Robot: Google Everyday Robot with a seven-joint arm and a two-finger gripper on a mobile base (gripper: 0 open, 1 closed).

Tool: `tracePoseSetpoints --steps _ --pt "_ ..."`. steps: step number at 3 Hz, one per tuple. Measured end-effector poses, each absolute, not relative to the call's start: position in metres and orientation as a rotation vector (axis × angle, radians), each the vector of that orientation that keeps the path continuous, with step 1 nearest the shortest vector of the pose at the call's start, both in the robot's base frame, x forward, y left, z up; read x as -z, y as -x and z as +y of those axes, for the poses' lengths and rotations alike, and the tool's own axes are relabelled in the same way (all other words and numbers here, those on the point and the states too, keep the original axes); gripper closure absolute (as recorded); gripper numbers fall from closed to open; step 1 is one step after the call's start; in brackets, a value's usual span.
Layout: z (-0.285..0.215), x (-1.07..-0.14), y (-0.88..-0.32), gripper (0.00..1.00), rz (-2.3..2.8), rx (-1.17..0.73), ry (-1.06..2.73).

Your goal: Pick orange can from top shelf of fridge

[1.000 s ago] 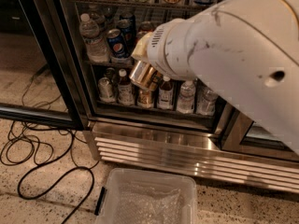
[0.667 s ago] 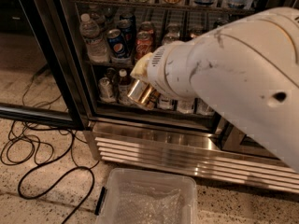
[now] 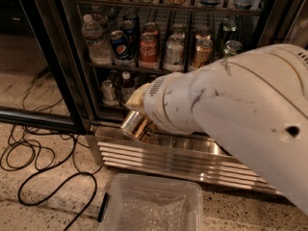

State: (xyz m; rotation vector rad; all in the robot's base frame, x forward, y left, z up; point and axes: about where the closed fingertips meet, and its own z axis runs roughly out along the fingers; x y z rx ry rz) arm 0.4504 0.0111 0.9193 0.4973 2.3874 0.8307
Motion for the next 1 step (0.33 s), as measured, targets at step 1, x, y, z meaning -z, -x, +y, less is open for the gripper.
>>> tracePoseSetpoints --steps 1 --pt "0.0111 -0.9193 -0.4504 1.0 2.387 -0.831 -0.497"
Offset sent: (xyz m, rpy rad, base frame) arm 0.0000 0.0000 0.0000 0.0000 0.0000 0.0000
